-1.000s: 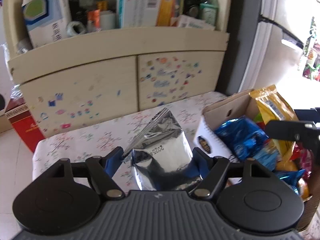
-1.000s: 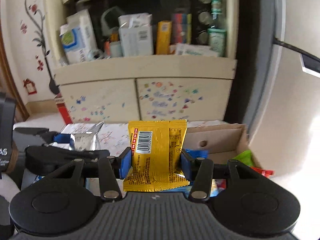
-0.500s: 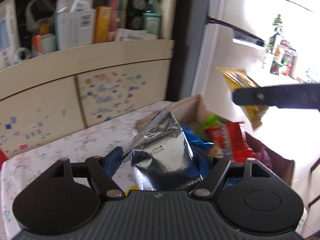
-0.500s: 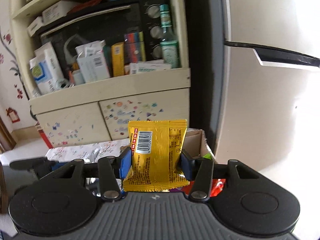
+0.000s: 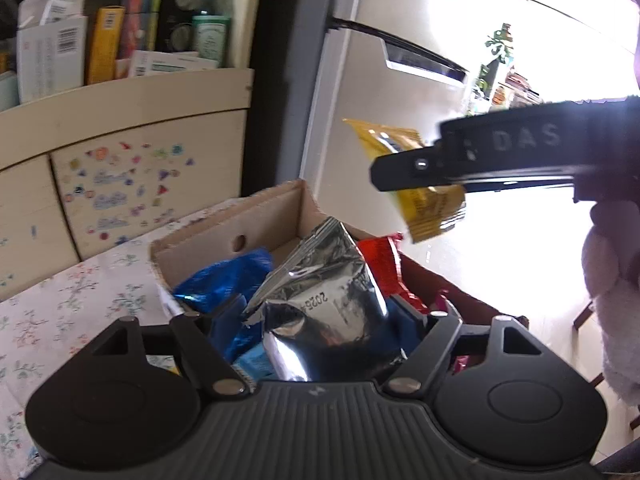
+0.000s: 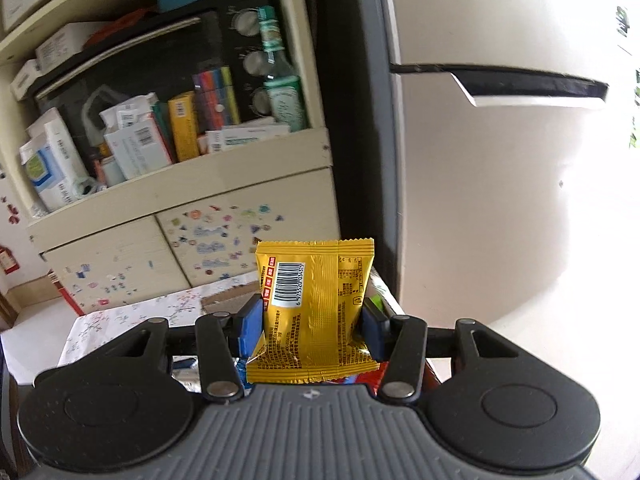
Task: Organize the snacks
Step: 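Open the left gripper over the box while the right releases the yellow bag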
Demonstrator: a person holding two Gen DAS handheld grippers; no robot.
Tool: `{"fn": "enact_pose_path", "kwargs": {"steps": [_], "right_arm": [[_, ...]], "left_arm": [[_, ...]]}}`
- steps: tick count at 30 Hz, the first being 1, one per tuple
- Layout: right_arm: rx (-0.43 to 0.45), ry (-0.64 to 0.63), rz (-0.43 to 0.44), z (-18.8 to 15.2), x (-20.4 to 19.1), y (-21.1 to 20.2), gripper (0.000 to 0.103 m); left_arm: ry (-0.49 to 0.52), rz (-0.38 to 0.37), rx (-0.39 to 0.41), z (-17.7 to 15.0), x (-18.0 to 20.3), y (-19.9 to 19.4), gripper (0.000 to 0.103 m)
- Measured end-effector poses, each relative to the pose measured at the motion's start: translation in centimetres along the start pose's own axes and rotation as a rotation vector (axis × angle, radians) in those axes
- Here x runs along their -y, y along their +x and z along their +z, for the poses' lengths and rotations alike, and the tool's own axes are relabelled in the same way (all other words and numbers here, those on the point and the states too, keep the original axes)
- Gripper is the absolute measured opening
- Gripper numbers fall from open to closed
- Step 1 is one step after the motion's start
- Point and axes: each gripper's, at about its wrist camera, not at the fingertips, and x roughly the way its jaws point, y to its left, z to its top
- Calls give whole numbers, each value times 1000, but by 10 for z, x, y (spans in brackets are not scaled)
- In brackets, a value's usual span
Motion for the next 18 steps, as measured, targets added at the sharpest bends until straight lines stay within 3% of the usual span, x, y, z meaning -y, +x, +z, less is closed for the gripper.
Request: {"fn": "enact_pose_path", "kwargs": {"steps": [1,3,6,18], "right_arm": [[-7,6,-7,-1,1,2,57],[-21,15,-16,-2,2,5,59],[-32,30,-31,-3,4,8,70],[-34,59,17,-3,-2,6,77]], "left_arm": [[4,-9,5,-1,2,2,77],[5,-26,16,-1,5,5,88],[-15,-52,26,0,7,2,97],[-57,58,23,4,-21,-24,99]]}}
